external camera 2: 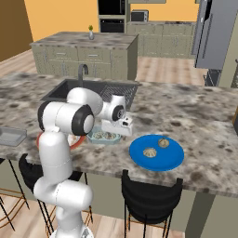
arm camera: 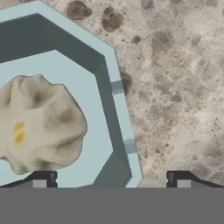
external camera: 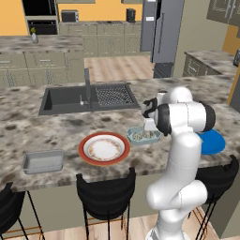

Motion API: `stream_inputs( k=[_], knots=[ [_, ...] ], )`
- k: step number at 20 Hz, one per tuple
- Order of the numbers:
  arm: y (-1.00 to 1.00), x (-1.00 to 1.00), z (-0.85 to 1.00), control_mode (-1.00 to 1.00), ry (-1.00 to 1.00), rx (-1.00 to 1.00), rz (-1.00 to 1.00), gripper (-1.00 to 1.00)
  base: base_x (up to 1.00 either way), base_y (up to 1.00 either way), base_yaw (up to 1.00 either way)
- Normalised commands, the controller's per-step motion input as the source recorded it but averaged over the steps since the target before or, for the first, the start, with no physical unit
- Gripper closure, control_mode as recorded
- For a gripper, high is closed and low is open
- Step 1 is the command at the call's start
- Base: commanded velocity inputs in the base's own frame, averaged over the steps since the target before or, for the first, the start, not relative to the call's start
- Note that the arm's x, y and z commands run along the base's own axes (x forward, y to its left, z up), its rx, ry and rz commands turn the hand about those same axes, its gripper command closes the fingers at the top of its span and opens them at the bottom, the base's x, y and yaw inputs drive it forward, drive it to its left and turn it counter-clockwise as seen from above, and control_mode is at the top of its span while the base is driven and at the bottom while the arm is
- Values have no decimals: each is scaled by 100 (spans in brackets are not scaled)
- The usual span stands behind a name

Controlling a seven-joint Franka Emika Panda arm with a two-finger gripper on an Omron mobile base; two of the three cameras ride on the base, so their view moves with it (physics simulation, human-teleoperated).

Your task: Place two dumplings into each of the tupperware containers and then place the containers in the fridge.

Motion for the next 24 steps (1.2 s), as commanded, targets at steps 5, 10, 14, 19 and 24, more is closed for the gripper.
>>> stream_inputs(
  k=[5,10,14,19,24],
  knots=[
    [0,0,-15,-100,0,0,-1,-100,0,0,0],
    [0,0,-29,-100,0,0,0,-100,0,0,0],
    [-11,0,-8,-100,0,1,0,-100,0,0,0],
    [-15,0,0,-100,0,0,0,-100,0,0,0],
    [-2,0,-14,-100,0,0,0,-100,0,0,0]
  ],
)
